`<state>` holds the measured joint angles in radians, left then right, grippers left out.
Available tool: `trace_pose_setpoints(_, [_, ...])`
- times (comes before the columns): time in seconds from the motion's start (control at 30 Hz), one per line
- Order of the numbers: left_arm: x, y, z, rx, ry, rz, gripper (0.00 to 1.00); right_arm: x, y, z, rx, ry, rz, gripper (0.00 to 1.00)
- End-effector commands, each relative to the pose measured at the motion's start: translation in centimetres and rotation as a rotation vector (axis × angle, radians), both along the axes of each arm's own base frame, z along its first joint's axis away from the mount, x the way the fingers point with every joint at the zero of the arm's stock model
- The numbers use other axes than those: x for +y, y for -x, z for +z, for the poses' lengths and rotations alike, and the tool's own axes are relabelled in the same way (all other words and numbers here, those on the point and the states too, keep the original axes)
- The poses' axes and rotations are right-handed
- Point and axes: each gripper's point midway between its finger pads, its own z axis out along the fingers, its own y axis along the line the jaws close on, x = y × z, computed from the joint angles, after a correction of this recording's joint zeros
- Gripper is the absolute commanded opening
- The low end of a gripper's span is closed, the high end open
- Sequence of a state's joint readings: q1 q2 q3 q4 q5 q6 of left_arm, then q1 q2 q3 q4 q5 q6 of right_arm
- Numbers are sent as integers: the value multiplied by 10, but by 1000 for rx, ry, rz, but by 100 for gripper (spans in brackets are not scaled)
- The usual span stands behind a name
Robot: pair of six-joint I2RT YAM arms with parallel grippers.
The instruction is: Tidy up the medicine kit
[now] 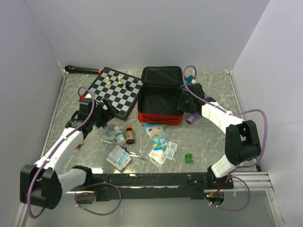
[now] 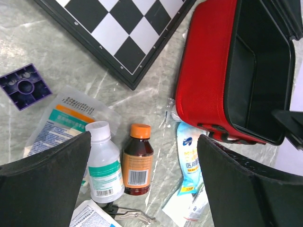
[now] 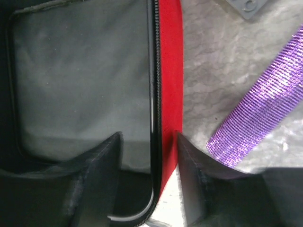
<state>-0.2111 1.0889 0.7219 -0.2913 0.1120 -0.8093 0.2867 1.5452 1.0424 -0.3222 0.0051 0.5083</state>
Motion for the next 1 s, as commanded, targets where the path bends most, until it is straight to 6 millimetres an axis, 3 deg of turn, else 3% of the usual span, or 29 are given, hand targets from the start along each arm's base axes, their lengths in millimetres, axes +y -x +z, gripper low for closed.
trace_pose_setpoints(0.0, [-9, -5, 13, -50, 44, -27, 98, 10, -18, 12, -17, -50, 13, 48])
trace_pose_setpoints(0.13, [-12, -5, 19, -72, 49, -42, 99, 19, -21, 19, -19, -91, 33, 30])
trace_pose_setpoints(0.43, [-22, 0, 34, -162, 31, -68, 95, 37, -28, 84, -133, -265, 40, 0])
trace_pose_setpoints(0.63, [-40, 6, 32, -179, 27, -120, 86, 39, -33, 119, -186, -314, 44, 0])
trace_pose_setpoints(0.97, [-98, 10, 12, -156, -59, -225, 77, 20, -26, 155, -266, -376, -25, 0])
